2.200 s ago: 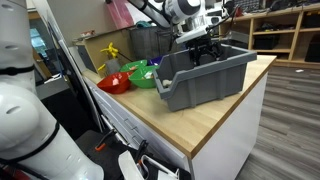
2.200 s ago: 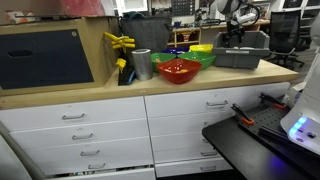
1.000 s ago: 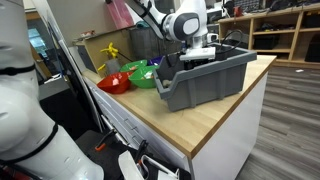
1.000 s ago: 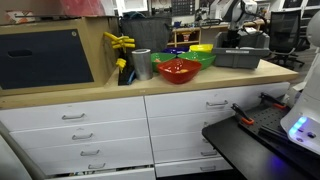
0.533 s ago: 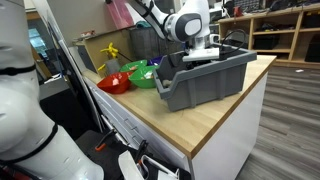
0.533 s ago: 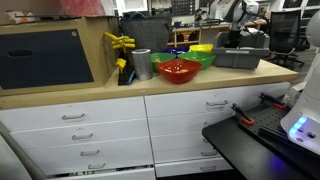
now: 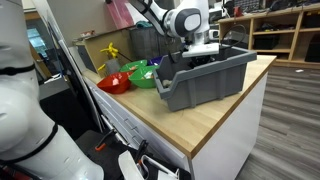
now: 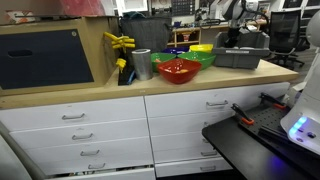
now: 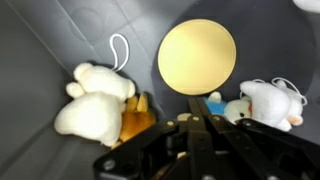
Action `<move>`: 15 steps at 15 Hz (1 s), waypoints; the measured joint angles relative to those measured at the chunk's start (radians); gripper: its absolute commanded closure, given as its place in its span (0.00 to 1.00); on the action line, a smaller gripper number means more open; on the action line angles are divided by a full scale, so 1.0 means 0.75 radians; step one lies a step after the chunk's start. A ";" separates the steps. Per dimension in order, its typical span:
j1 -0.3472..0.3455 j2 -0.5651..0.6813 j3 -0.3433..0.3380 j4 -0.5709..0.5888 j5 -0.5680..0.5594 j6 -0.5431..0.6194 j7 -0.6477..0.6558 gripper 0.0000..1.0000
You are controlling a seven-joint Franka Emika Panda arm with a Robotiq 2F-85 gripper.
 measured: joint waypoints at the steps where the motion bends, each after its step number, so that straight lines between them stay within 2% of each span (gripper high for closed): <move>1: 0.005 -0.010 -0.001 0.009 -0.002 -0.009 0.004 1.00; 12: 0.047 -0.117 -0.011 0.104 -0.008 -0.188 0.053 1.00; 13: 0.050 -0.124 -0.012 0.110 -0.008 -0.201 0.053 0.84; 14: 0.053 -0.130 -0.013 0.115 -0.009 -0.208 0.053 0.73; 15: 0.056 -0.133 -0.016 0.119 -0.015 -0.211 0.053 0.66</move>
